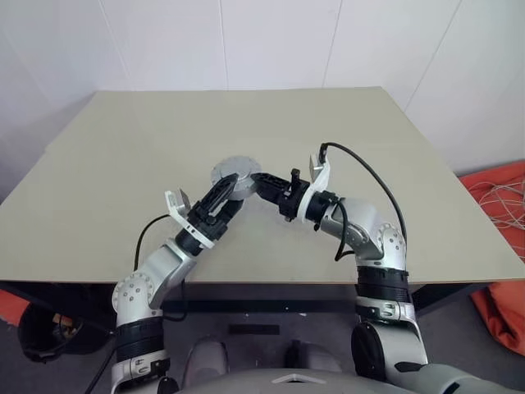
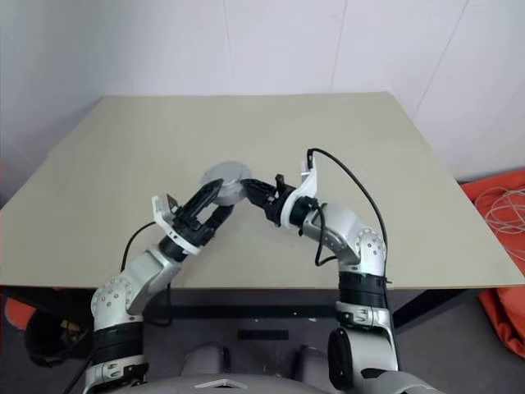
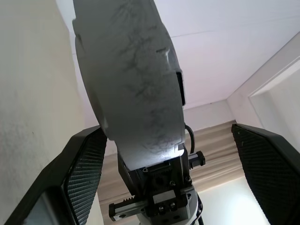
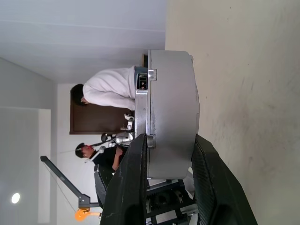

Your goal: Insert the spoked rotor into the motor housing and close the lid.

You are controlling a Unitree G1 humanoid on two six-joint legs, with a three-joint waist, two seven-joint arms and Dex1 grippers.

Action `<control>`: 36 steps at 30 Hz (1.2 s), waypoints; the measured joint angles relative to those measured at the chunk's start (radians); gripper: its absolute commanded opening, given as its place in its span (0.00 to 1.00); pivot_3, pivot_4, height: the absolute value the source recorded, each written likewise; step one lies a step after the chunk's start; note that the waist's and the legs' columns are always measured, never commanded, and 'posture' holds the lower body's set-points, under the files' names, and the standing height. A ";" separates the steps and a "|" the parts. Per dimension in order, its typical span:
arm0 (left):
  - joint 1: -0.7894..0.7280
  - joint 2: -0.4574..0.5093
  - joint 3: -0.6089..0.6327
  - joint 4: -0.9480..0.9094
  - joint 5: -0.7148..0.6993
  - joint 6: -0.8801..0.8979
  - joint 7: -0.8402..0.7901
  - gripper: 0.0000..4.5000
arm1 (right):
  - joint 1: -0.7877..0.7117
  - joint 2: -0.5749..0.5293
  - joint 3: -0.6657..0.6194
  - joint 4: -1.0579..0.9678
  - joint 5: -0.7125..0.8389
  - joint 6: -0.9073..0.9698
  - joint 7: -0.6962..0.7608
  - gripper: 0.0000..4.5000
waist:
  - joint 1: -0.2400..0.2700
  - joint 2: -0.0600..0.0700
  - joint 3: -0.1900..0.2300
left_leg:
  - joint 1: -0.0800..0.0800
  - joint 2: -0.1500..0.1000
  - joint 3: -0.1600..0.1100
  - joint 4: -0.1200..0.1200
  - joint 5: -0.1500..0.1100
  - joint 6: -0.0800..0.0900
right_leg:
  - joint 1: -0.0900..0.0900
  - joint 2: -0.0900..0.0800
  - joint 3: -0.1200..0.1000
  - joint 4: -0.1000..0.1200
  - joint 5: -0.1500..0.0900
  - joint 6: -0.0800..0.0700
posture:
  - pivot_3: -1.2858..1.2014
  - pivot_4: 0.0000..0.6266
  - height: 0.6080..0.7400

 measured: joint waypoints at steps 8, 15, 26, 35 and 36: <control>-0.003 -0.008 -0.005 0.024 0.023 -0.083 0.036 1.00 | 0.010 -0.005 0.021 -0.010 0.004 -0.007 0.018 0.25 | 0.000 0.000 0.000 | 0.000 0.000 0.000 0.000 0.000 0.000 | 0.000 0.000 0.000 0.000 0.000 0.000 | 0.52 0.00 1.00; -0.010 -0.006 -0.018 0.039 0.026 -0.085 0.039 1.00 | 0.017 0.000 0.029 -0.042 0.005 -0.007 0.021 0.25 | 0.000 -0.001 0.000 | 0.000 0.000 0.000 0.001 0.000 0.000 | 0.000 0.000 0.000 0.000 0.000 0.001 | 0.52 0.00 1.00; -0.013 -0.007 -0.024 0.035 -0.012 -0.080 0.054 0.67 | 0.027 0.004 0.036 -0.043 0.004 -0.011 0.020 0.25 | 0.000 -0.001 0.000 | -0.001 0.000 0.000 0.001 0.000 0.000 | 0.000 0.000 0.000 0.000 0.000 0.001 | 0.52 0.00 1.00; -0.014 -0.025 -0.024 0.031 -0.029 -0.099 0.074 0.51 | 0.028 -0.002 0.037 -0.044 0.004 -0.015 0.020 0.25 | 0.000 -0.001 0.000 | -0.001 0.000 0.000 0.001 0.000 0.000 | 0.000 0.000 0.000 0.000 0.001 0.001 | 0.52 0.00 1.00; -0.014 -0.028 -0.024 0.031 -0.029 -0.102 0.077 0.51 | 0.028 -0.004 0.039 -0.044 0.004 -0.018 0.021 0.25 | 0.000 -0.001 -0.001 | -0.001 0.000 0.000 0.001 0.000 0.000 | 0.000 0.000 0.000 0.000 0.001 0.001 | 0.52 0.00 1.00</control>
